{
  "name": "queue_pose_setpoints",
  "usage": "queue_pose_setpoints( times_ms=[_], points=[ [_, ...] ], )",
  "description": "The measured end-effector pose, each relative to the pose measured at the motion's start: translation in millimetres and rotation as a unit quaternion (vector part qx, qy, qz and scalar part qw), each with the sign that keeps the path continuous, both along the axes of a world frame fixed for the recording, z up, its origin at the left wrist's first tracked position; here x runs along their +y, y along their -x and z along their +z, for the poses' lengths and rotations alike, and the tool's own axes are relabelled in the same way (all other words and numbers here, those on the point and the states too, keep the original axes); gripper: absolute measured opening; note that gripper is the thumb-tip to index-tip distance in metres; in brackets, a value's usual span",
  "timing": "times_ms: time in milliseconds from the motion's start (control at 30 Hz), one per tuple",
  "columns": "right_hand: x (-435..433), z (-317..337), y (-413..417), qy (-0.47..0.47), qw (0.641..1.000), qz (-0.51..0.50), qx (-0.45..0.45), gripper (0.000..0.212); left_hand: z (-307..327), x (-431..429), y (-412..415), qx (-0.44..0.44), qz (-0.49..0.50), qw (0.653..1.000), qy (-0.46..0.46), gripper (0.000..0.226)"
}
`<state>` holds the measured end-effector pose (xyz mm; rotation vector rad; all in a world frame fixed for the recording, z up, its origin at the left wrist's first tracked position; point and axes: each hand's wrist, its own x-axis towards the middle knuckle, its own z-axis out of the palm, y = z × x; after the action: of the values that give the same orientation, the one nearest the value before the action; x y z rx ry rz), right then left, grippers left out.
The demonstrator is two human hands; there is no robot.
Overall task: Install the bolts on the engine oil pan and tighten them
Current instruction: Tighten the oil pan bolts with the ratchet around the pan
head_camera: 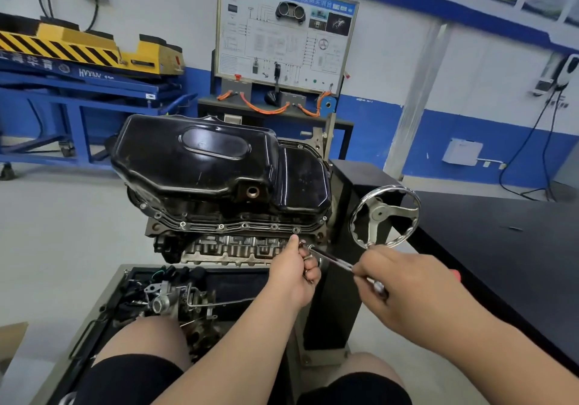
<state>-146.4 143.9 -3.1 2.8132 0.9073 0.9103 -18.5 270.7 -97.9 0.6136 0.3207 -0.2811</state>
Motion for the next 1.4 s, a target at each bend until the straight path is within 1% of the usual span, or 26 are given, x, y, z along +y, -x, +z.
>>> queue_pose_setpoints(
  times_ms=[133, 200, 300, 400, 467, 567, 667, 733, 800, 1000, 1133, 1200, 1333, 1400],
  points=[
    [-2, -6, -25, -0.022, 0.999, -0.026, 0.016, 0.023, -2, -5, -27, -0.011, -0.023, 1.000, -0.014, 0.033],
    [-2, -8, -37, -0.045, 0.998, -0.031, 0.028, 0.021, -3, -6, -38, -0.012, -0.030, 0.999, -0.012, 0.030],
    [-5, -9, -52, -0.057, 0.995, -0.049, 0.066, 0.009, -11, -6, -49, 0.001, -0.030, 1.000, -0.005, 0.028],
    [-9, -11, -63, -0.064, 0.990, -0.062, 0.106, 0.007, -21, -3, -53, 0.010, -0.032, 0.999, 0.004, 0.024],
    [-8, -11, -65, -0.068, 0.991, -0.062, 0.102, 0.007, -24, -1, -55, 0.012, -0.041, 0.999, 0.006, 0.022],
    [-5, -8, -66, -0.067, 0.994, -0.052, 0.074, 0.018, -24, -1, -58, 0.014, -0.055, 0.998, 0.015, 0.022],
    [-3, 0, -67, -0.059, 0.994, -0.049, 0.078, 0.021, -23, -3, -59, 0.012, -0.063, 0.997, 0.031, 0.024],
    [-2, 3, -69, -0.046, 0.994, -0.050, 0.086, 0.016, -26, -3, -58, 0.015, -0.060, 0.997, 0.041, 0.026],
    [0, 6, -70, -0.030, 0.992, -0.060, 0.108, 0.005, -29, -2, -57, 0.017, -0.058, 0.997, 0.053, 0.026],
    [18, 22, -77, -0.043, 0.984, -0.092, 0.148, 0.002, -26, 1, -59, 0.018, -0.061, 0.995, 0.075, 0.026],
    [29, 36, -82, -0.059, 0.972, -0.119, 0.195, 0.021, -24, 3, -59, 0.021, -0.064, 0.993, 0.099, 0.025],
    [33, 40, -84, -0.044, 0.975, -0.130, 0.177, 0.021, -23, 4, -59, 0.017, -0.069, 0.992, 0.108, 0.025],
    [42, 37, -79, 0.001, 0.980, -0.160, 0.115, 0.011, -21, 5, -60, 0.010, -0.080, 0.990, 0.113, 0.026],
    [44, 32, -76, 0.007, 0.978, -0.185, 0.094, 0.019, -21, 6, -60, 0.012, -0.086, 0.989, 0.118, 0.029]
  ],
)
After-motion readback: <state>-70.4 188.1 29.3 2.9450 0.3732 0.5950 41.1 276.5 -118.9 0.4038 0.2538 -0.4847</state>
